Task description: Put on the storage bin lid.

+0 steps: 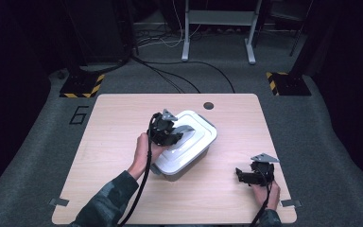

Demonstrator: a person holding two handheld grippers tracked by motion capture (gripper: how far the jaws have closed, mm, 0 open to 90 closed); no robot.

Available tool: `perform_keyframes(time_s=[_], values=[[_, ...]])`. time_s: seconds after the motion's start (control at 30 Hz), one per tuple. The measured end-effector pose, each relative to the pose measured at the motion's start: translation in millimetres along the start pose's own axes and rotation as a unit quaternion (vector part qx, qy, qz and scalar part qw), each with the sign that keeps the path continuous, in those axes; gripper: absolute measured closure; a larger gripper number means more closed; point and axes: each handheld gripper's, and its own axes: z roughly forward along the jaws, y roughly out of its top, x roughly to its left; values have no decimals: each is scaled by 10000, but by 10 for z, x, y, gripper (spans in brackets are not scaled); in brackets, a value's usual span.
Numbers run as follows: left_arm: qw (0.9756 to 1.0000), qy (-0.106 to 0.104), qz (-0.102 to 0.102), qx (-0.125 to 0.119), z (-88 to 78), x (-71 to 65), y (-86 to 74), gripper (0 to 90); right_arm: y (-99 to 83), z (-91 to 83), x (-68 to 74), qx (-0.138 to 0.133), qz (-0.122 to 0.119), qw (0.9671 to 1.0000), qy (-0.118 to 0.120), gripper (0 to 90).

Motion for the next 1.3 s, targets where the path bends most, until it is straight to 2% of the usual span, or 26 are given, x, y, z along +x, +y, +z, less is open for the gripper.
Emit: perform_keyframes(time_s=[0.17, 0.27, 0.43, 0.57, 0.8, 0.97, 1.3], values=[[10000, -35, -37, 38, 32, -11, -4, 543, -1, -2, -6, 9, -35, 10000, 0, 66], [10000, -64, -57, -10, 7, -6, 17, 416, -1, -3, -4, 11, -18, 10000, -3, 67], [9998, -207, -10, -45, -115, 23, 67, 241, -2, -3, -4, 8, -20, 10000, 1, 68], [9997, -224, 6, -133, -225, 48, 65, 152, -2, -4, -4, 7, -20, 10000, 3, 69], [9993, -178, -91, -324, -465, 189, 7, 107, -2, -4, -4, 7, -22, 10000, 3, 69], [9984, -11, -290, -481, -647, 363, -80, 96, -2, -3, -3, 7, -21, 10000, 1, 70], [9961, 288, -607, -577, -880, 658, -324, 86, 0, 0, 0, -6, -8, 10000, -2, 70]])
